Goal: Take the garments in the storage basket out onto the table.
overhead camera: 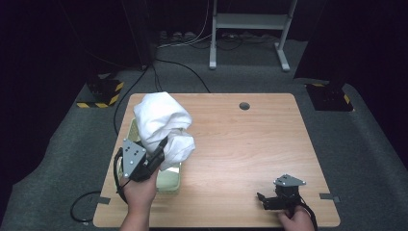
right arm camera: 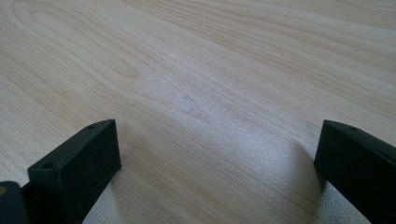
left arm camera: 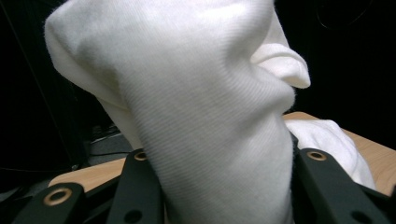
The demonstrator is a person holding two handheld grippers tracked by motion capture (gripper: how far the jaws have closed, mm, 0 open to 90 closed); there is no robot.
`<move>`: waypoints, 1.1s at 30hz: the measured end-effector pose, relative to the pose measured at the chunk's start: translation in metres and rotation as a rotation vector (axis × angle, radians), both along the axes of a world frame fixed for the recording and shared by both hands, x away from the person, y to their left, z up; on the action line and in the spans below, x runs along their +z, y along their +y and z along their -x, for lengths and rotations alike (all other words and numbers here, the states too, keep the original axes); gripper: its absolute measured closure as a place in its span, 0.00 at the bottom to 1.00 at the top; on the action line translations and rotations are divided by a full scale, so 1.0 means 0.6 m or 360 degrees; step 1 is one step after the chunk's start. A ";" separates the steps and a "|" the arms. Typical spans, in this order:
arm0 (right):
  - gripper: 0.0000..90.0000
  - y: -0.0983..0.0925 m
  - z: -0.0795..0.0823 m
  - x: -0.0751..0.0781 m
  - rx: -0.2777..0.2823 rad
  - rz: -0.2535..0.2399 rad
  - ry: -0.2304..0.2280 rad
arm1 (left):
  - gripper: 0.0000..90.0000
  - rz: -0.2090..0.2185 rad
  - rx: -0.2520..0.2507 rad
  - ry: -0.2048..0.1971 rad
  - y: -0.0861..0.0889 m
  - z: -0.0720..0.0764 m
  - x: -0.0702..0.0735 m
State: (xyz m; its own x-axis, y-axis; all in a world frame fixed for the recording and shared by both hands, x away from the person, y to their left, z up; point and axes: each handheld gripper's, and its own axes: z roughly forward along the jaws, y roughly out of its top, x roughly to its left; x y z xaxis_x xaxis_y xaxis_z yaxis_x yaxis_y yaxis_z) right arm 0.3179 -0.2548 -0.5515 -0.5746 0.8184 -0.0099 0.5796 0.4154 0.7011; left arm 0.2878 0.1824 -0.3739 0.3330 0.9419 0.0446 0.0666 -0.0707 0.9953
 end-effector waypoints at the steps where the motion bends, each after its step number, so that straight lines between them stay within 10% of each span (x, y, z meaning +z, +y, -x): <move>1: 0.00 0.000 0.000 0.000 0.0000 0.0000 0.0000 | 0.66 0.0000 0.0000 0.0000 0.000 0.000 0.000; 33: 0.00 0.000 0.000 0.000 0.0001 -0.0003 0.0001 | 0.66 0.0019 -0.0115 -0.0043 -0.053 0.006 -0.003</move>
State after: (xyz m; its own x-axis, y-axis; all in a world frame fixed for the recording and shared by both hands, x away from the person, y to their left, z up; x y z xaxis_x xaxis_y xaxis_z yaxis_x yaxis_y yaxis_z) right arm 0.3180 -0.2550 -0.5514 -0.5750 0.8181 -0.0083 0.5797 0.4146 0.7015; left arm 0.2842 0.1506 -0.3755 0.3989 0.9160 0.0437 0.0345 -0.0627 0.9974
